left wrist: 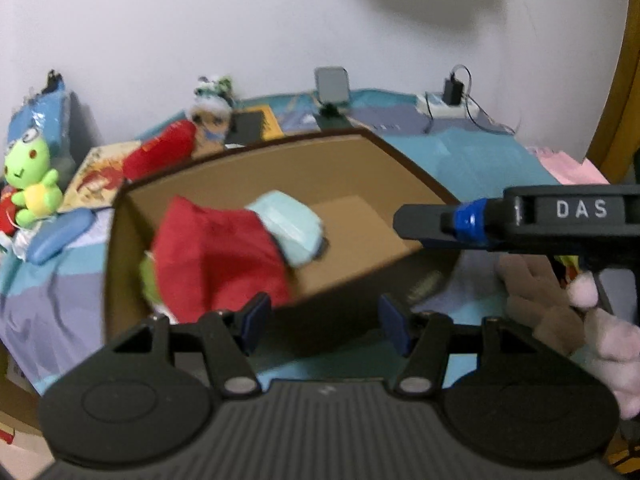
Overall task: Organize soft objects
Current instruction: 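Withdraw both grippers from the box toward the pink teddy bear, then grasp the pink teddy bear with both grippers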
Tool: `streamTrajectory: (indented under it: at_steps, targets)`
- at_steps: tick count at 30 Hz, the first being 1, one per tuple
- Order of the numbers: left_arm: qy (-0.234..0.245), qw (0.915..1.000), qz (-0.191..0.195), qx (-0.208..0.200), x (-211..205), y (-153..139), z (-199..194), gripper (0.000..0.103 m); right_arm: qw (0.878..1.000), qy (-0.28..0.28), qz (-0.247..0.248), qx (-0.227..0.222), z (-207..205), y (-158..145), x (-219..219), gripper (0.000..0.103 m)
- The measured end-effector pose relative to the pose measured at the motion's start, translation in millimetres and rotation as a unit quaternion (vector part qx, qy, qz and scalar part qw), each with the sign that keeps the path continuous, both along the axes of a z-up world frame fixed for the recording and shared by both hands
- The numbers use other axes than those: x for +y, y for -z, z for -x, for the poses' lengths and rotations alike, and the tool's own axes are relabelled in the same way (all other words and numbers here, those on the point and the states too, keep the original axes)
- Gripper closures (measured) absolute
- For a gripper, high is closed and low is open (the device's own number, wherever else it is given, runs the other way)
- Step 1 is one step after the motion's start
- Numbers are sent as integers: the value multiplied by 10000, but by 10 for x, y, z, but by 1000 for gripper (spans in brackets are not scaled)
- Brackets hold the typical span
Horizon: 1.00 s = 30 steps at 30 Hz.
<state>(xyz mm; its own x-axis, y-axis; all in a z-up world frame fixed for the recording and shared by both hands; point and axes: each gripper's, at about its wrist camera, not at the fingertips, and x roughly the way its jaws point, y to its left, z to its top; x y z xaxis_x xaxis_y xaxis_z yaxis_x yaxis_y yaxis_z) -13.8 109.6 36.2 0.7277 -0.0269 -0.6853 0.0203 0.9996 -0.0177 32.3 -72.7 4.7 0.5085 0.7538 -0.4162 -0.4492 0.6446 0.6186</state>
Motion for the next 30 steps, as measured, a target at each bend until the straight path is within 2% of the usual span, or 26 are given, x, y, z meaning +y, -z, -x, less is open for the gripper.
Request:
streamTrajectory:
  at_steps: [8, 16, 20, 30]
  targets:
    - [84, 9990, -63, 424, -617, 187, -21, 42, 9980, 167, 603, -91, 263, 126, -414, 88]
    - [1, 9946, -109, 1032, -1087, 486, -51, 42, 9926, 145, 1178, -249, 521, 232, -725, 88]
    - [-24, 9927, -150, 1198, -1253, 574, -28, 42, 9919, 224, 1232, -213, 614, 280, -920, 88]
    - [116, 9908, -261, 1319, -1611, 645, -37, 42, 9891, 725, 1283, -79, 639, 341, -1371, 88]
